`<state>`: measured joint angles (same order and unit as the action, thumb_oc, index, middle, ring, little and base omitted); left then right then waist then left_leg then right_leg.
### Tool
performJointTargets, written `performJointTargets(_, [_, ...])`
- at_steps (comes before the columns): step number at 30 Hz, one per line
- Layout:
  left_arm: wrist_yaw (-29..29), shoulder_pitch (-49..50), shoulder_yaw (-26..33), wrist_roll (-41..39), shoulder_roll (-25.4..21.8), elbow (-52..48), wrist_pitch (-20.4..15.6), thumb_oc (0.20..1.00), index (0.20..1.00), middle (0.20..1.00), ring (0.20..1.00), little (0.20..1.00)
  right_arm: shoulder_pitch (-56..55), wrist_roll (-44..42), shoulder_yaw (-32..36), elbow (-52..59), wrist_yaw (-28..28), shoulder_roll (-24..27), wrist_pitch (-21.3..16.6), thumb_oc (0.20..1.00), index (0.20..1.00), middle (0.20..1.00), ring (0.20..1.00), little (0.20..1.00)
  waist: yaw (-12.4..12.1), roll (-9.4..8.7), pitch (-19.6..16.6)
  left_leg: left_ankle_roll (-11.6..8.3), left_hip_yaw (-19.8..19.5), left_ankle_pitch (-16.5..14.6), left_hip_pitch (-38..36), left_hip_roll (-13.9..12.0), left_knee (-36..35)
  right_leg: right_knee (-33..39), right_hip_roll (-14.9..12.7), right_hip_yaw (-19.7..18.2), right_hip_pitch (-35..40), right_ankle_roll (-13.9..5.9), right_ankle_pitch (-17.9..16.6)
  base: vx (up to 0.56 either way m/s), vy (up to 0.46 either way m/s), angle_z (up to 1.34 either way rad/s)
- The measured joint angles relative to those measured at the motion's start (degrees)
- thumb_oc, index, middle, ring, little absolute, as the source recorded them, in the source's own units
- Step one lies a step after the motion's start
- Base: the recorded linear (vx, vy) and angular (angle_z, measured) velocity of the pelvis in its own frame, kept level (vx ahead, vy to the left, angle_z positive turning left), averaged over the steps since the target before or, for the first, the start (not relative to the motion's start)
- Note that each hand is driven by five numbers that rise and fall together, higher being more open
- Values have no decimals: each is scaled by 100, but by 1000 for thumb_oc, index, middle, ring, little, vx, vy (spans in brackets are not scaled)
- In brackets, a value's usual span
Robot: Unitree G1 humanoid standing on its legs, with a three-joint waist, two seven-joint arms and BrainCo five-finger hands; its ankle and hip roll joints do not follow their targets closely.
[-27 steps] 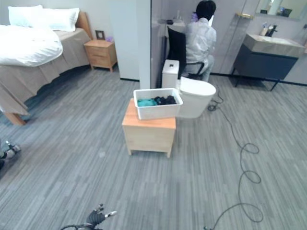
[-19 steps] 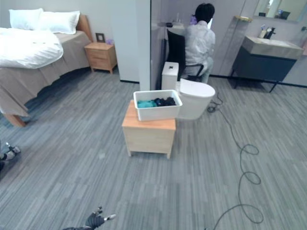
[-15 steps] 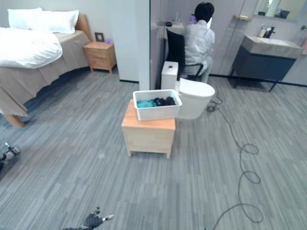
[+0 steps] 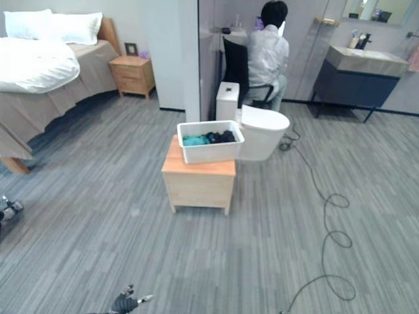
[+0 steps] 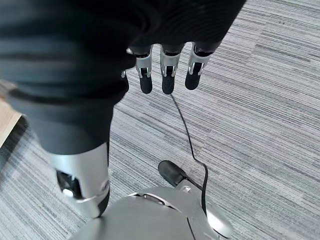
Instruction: Grab the laundry basket,head to the washer,open it,put in the laundry and shut it.
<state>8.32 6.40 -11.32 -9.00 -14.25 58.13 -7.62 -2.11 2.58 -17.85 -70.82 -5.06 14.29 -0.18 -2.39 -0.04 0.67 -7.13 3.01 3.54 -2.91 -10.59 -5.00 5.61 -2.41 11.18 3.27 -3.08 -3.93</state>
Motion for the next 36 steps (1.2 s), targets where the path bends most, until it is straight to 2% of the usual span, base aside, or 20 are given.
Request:
performJointTargets(5, [-13,-92,209,-153,96,114,-9,1000,1000,1000,1000,1000,16,-192,66,184,-23,67,-14,1000,1000,1000,1000,1000,-20,76,316,-257,-194,-162,482,-189,1148,-1,228,13,90,211,48,-68,-125,3])
performJointTargets(8, [-13,-314,263,-234,102,131,-11,1000,1000,1000,1000,1000,132,-308,262,457,-110,154,-13,1000,1000,1000,1000,1000,-11,-56,685,-510,-507,307,1383,-108,2539,-1,188,68,46,355,42,70,-58,12])
performJointTargets(9, [-15,-314,383,-241,107,130,-1,1000,1000,1000,1000,1000,108,-406,243,908,-138,264,-24,1000,1000,1000,1000,1000,46,-301,774,-240,83,236,1575,-37,2518,0,9,216,-39,486,30,198,21,-4])
performJointTargets(10, [-15,-359,382,-242,105,133,-3,1000,1000,1000,1000,1000,78,-406,247,998,-156,318,-74,1000,1000,1000,1000,1000,90,-345,754,-219,206,223,1548,47,2299,2,-47,228,-107,490,39,213,51,0])
performJointTargets(11, [-7,-414,385,-247,119,136,-11,1000,1000,1000,1000,1000,99,-408,243,1090,-197,403,-66,1000,1000,1000,1000,1000,87,-365,751,-212,268,216,1497,285,1856,4,-87,190,-157,292,230,241,63,12])
performJointTargets(12, [-10,-421,385,-252,204,142,-19,1000,1000,1000,1000,1000,146,-408,244,1205,-237,535,-71,1000,1000,1000,1000,1000,99,-215,707,-164,196,179,1399,402,1094,-102,52,214,-202,37,592,171,46,0])
performJointTargets(13, [-1,-407,396,-344,319,47,-56,1000,1000,1000,1000,1000,221,-407,275,1291,-240,713,-75,1000,1000,1000,1000,1000,58,164,702,-245,-63,127,1325,174,513,-881,325,368,-467,517,681,313,55,12])
performJointTargets(14, [-16,-381,376,-408,195,-191,-155,1000,1000,1000,1000,1000,200,-408,342,1508,-253,739,-75,1000,1000,1000,1000,1000,52,-25,660,-274,-143,78,1300,325,191,-1003,117,248,-404,436,946,328,41,-8])
performJointTargets(15, [17,-477,386,-454,249,-71,-144,1000,1000,1000,1000,1000,267,-406,392,1558,-263,790,-88,1000,1000,1000,1000,1000,-62,125,685,-219,-285,93,1272,145,89,-1006,356,251,-370,464,833,470,74,-10])
performJointTargets(19, [53,-758,399,-691,115,179,-157,1000,1000,1000,1000,1000,774,-522,282,1941,-403,605,-230,1000,1000,1000,1000,1000,-189,-404,876,-308,-506,123,1640,62,-52,-673,221,19,-350,533,862,328,78,-12])
performJointTargets(21, [56,-773,385,-697,186,172,-163,1000,1000,1000,1000,1000,850,-633,270,1995,-462,553,-240,1000,1000,1000,1000,1000,-295,-448,888,-310,-272,126,1659,-12,30,-50,115,-154,4,578,833,644,235,-18])
performJointTargets(23, [70,-720,429,-805,252,169,-190,1000,1000,1000,1000,1000,733,-654,150,2014,-465,470,-244,1000,1000,1000,1000,1000,-420,-371,877,-87,117,-40,1607,-69,1300,-17,-90,-318,179,475,898,557,235,-51])
performJointTargets(25, [65,-657,430,-817,240,204,-188,1000,1000,1000,1000,1000,601,-690,-176,1877,-441,383,-305,1000,1000,1000,1000,1000,-488,-308,646,214,202,-763,1725,94,2132,-233,-388,-308,152,196,1098,398,206,-44])
performJointTargets(27, [64,-613,430,-813,119,48,-222,1000,1000,1000,1000,1000,430,-740,-247,1834,-332,207,-273,1000,1000,1000,1000,1000,-523,-383,587,493,498,-1032,1688,330,2255,-2208,-827,-292,-563,-245,1615,538,320,-16])
performJointTargets(29, [52,-553,394,-802,-135,25,-203,1000,1000,1000,1000,1000,182,-740,-220,1867,-292,22,-272,1000,1000,1000,1000,1000,-443,-649,473,797,520,-1180,1477,840,2175,-4673,-1145,-680,-1066,-610,920,377,239,22])
performJointTargets(30, [40,-498,377,-797,-247,22,-190,1000,1000,1000,1000,1000,70,-740,-194,1858,-238,-37,-242,1000,1000,1000,1000,1000,-448,-800,370,965,560,-1313,1356,1077,2175,-5235,-1197,-828,-1061,-610,470,291,182,26])
performJointTargets(31, [40,-484,337,-796,-253,20,-186,1000,1000,1000,1000,1000,70,-739,-154,1838,-218,-39,-238,1000,1000,1000,1000,1000,-447,-819,356,959,551,-1273,1300,1146,2223,-5360,-1249,-870,-976,-526,544,455,294,13])
performJointTargets(33, [0,-573,144,-763,-271,-22,-176,1000,1000,1000,1000,1000,267,-738,143,1774,-207,-10,-243,1000,1000,1000,1000,1000,-280,-396,568,1414,278,-1584,843,1186,2054,-6118,-1325,-320,-1255,-211,699,554,185,7])
performJointTargets(35, [-3,-595,164,-762,-235,-41,-151,1000,1000,1000,1000,1000,351,-740,214,1930,-198,37,-241,1000,1000,1000,1000,1000,-150,-120,739,1391,272,-1382,358,1047,1533,-5850,-1207,209,-1654,-42,1223,475,5,-5])
performJointTargets(36, [-14,-578,182,-728,-234,-88,-156,1000,1000,1000,1000,1000,374,-741,237,2100,-196,130,-242,1000,1000,1000,1000,1000,-14,29,870,1259,277,-1255,16,967,1181,-4787,-1084,642,-1888,-58,1327,536,-156,8])
